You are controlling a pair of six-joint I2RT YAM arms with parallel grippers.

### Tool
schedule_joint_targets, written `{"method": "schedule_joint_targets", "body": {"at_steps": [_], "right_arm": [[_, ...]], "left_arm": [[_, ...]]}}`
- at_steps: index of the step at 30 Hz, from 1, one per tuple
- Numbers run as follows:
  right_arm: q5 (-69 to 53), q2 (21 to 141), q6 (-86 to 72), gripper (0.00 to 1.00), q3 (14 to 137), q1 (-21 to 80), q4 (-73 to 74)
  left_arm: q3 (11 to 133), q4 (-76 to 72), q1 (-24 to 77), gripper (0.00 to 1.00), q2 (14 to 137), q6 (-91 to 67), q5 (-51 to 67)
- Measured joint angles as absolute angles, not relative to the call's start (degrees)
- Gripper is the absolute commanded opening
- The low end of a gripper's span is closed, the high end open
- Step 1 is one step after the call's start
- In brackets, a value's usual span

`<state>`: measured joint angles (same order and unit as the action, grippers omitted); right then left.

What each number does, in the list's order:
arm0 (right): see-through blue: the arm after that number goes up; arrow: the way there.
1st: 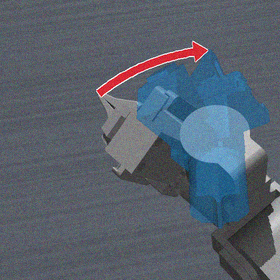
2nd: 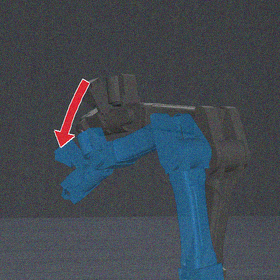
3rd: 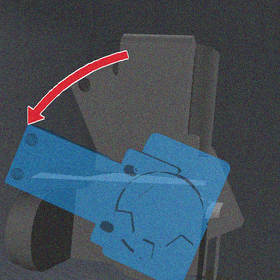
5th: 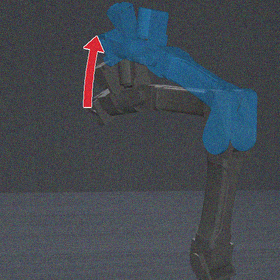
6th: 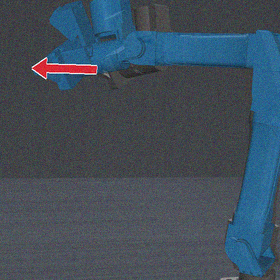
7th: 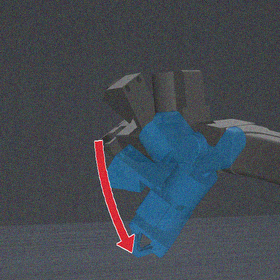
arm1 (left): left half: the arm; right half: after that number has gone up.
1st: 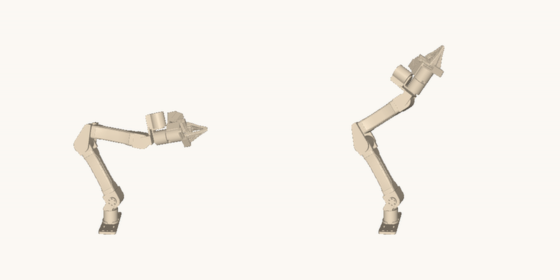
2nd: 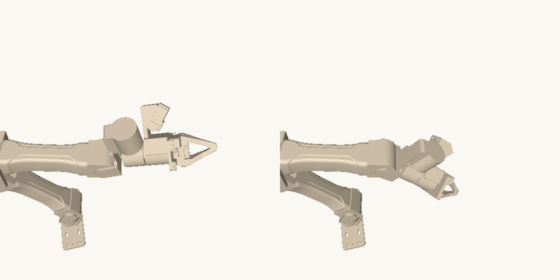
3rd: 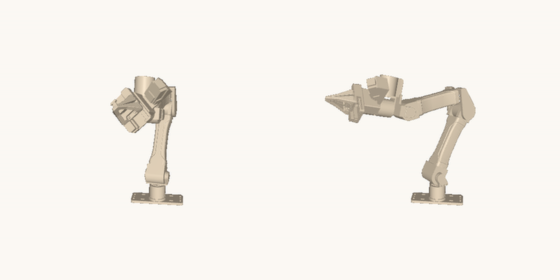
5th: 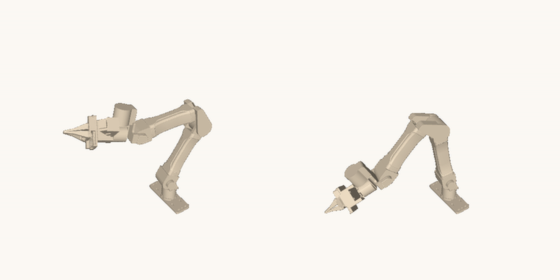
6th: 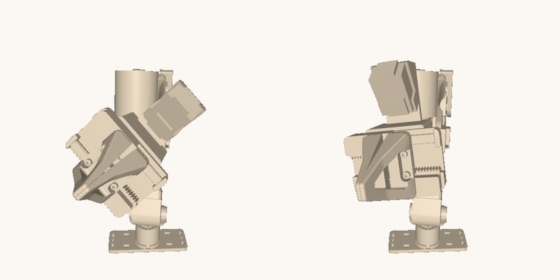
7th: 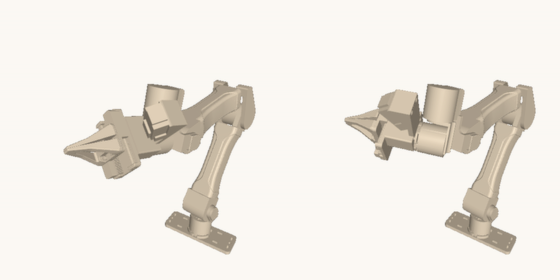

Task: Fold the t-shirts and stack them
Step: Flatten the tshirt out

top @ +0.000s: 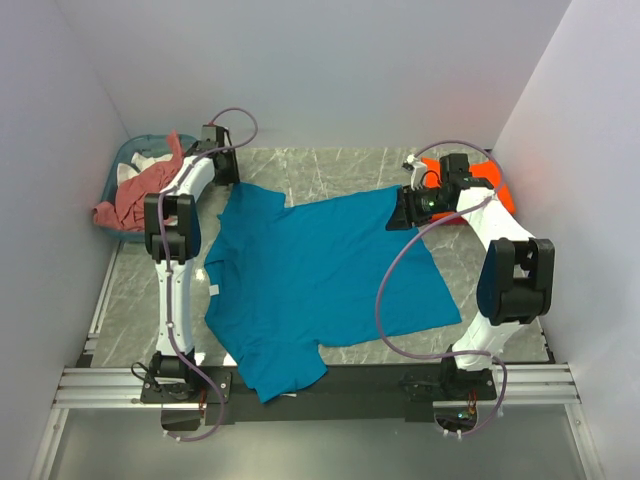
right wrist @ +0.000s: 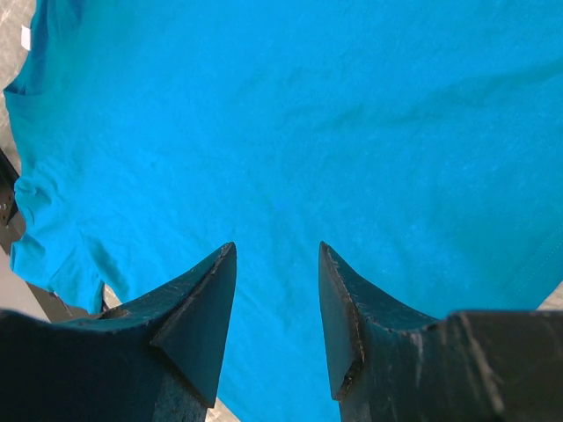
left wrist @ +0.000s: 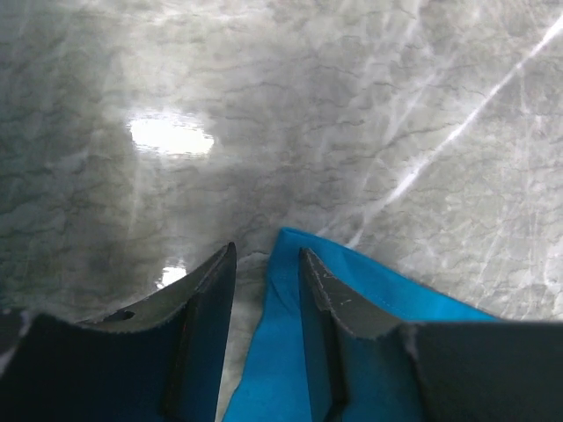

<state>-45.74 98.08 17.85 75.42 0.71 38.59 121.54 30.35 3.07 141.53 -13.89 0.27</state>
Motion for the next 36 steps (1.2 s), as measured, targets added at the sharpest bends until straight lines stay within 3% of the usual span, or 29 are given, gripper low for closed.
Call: {"method": "schedule_joint_targets", "body": {"at_steps": [9, 18, 25, 36], "right_arm": [[-45.78, 98.61, 17.85, 0.49, 75.42, 0.71, 38.68], [-45.95, 98.63, 17.87, 0.49, 75.42, 0.71, 38.83], [-44.03, 101.10, 17.85, 0.49, 78.46, 1.06, 40.73], [-26.81, 126.26, 15.66, 0.47, 113.21, 2.50, 46.04]], "left_arm": [[122.39, 31.18, 6.02, 0.33, 142.06, -12.75, -3.44], [122.76, 31.38, 7.84, 0.00, 142.34, -12.93, -8.62], [121.80, 30.96, 7.86, 0.00, 141.58, -13.19, -8.67], [108.57, 27.27, 7.79, 0.00, 128.68, -14.81, -7.16]]}}
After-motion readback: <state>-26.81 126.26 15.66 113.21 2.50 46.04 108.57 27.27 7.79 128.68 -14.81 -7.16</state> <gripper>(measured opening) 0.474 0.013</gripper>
